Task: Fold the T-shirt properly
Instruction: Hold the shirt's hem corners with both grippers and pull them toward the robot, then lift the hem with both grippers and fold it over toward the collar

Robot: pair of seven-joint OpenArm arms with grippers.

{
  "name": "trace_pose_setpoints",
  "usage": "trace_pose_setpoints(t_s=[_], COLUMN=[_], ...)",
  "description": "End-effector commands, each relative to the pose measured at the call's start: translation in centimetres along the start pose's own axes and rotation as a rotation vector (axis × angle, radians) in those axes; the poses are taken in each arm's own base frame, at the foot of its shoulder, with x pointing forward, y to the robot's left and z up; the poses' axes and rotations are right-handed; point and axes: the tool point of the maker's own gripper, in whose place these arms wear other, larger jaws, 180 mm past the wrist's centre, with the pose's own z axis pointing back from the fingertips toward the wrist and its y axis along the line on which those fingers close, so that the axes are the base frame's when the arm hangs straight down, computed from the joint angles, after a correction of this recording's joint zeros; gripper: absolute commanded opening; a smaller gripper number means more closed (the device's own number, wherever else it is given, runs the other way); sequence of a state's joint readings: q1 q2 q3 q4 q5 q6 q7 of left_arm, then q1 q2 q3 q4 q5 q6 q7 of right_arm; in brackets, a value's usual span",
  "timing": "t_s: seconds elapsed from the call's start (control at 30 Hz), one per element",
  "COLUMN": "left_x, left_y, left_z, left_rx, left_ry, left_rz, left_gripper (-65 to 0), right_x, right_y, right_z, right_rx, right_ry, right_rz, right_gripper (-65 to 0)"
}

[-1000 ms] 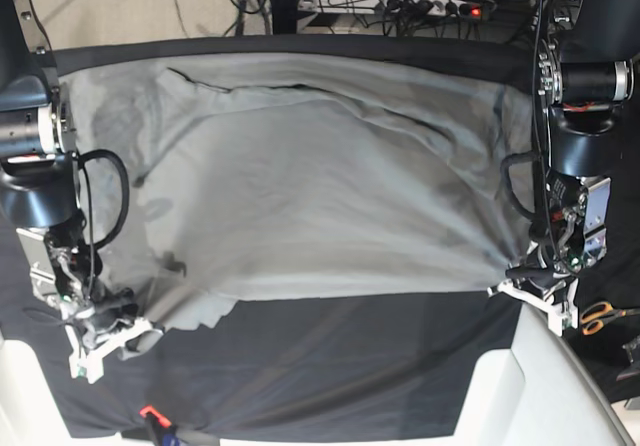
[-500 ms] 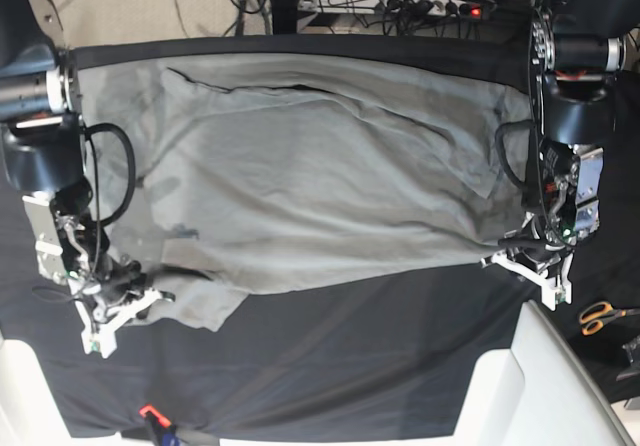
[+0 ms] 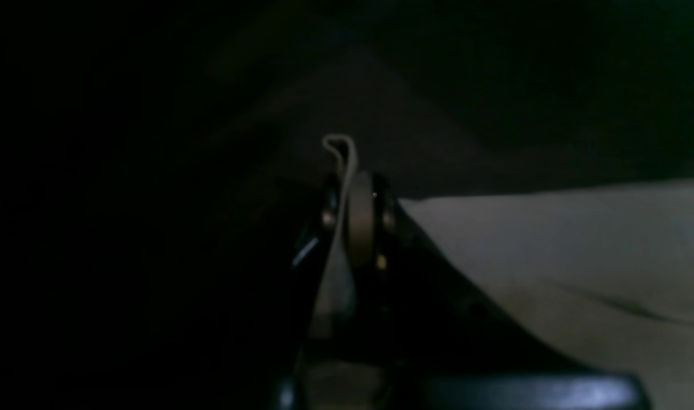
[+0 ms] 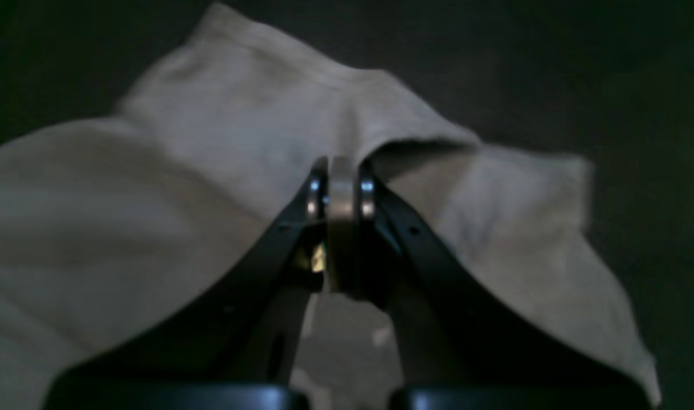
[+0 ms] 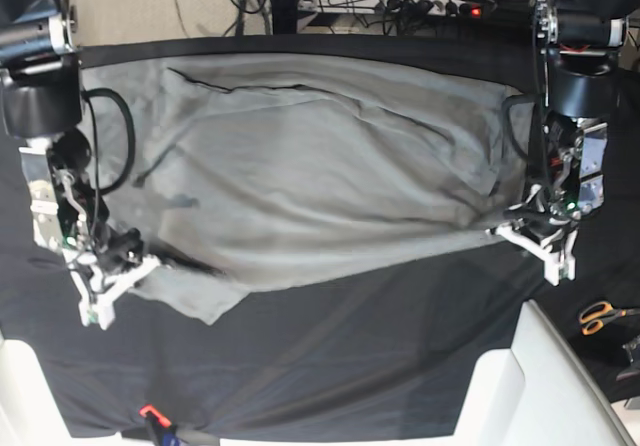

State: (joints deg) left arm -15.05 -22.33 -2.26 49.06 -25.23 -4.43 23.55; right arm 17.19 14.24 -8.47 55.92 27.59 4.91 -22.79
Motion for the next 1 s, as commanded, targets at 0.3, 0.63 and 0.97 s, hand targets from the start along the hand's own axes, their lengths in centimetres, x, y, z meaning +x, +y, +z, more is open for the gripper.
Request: trace_pose_setpoints(t_s=[0.3,0.63,0.97], left_x=[3.4,2.7,3.6], left_y=[0.0,-3.4,-3.4], left_z=[0.6,0.7,2.5], left_rx=[-0.002,-0.068,-0.079], left_ry=[-0.086,-0.076,-0.071], left_rz=[-0.021,-0.112,-0.175], left_gripper=[-65.0,-65.0,-65.0], right_x=[1.4,1.0,-1.3], right_y=[-3.2,-3.2,-2.6], right_z=[1.6,3.2,4.1], right_rx=[-0.055,-0.051,-0.038], right_ry=[-0.065,-0.059,-0.01], right_rz=[-0.066,-0.058,-0.044], right_gripper=[-65.0,-65.0,-65.0])
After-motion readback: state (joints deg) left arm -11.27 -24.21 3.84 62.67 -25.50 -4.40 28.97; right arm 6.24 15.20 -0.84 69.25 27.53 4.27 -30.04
